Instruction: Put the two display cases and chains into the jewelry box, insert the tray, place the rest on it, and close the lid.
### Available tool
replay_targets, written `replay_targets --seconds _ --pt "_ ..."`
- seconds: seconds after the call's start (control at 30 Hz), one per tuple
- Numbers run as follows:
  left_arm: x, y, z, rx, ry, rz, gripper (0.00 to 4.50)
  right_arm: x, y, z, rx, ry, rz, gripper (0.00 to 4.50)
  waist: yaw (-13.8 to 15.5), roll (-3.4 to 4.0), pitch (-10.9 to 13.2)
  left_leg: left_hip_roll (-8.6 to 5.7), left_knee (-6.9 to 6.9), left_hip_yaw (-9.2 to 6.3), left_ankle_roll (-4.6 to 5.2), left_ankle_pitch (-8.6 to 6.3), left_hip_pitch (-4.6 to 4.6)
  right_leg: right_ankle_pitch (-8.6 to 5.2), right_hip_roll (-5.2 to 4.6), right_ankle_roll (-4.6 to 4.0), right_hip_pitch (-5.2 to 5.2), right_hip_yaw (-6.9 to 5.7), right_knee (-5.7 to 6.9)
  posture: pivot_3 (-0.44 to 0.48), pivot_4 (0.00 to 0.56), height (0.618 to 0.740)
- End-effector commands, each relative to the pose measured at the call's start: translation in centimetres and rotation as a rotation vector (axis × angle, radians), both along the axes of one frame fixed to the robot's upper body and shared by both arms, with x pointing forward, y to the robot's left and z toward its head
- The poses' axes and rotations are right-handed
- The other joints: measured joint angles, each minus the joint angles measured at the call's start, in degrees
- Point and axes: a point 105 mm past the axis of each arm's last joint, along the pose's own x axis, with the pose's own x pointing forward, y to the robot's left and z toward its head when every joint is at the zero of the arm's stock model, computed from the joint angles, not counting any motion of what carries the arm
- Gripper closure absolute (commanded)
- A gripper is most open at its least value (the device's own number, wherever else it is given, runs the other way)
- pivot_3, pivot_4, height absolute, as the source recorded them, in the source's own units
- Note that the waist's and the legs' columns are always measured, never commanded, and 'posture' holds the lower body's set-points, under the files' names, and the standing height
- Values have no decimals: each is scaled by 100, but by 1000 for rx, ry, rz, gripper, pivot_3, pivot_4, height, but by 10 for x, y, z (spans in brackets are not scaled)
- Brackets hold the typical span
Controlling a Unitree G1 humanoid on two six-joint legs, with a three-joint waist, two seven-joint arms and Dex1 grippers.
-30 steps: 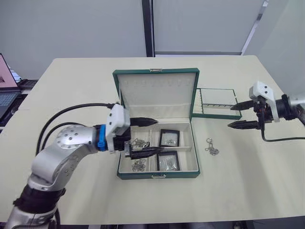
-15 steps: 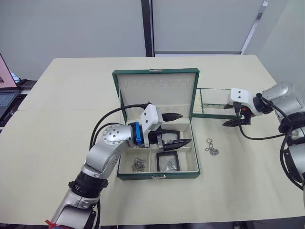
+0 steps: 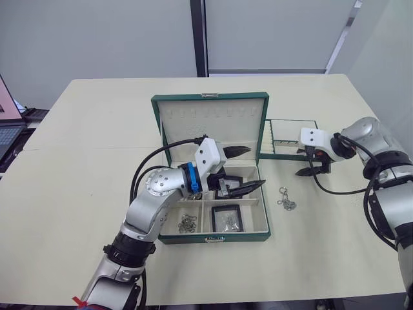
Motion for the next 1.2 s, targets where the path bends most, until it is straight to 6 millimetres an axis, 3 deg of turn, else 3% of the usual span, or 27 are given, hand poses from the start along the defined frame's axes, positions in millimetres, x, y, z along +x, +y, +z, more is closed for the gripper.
replay_targets --seconds 0.03,0.2,0.5,0.93,1.2 --pt "0 2 7 -24 -41 17 0 6 2 15 1 -61 2 625 -10 0 0 0 0 0 0 0 0 0 0 0 0 0 0 0 150 740" --pt "0 0 8 -28 -41 20 0 9 4 18 5 -82 -2 2247 -20 0 0 0 0 0 0 0 0 0 0 0 1 0 1 0 150 740" --pt "4 3 8 -22 -50 37 0 11 5 22 3 -94 -2 4426 -21 0 0 0 1 3 0 0 0 0 0 0 1 0 2 0 150 740" --pt "-2 -1 6 -29 -55 -4 0 8 2 32 12 -80 5 4488 -34 1 -1 1 1 5 0 0 0 0 0 0 0 1 2 0 150 740" --pt "2 14 17 -15 -98 -30 0 -4 -22 77 69 -99 -11 4488 -33 5 1 -2 0 9 0 0 -2 0 -5 1 -3 0 1 0 150 740"
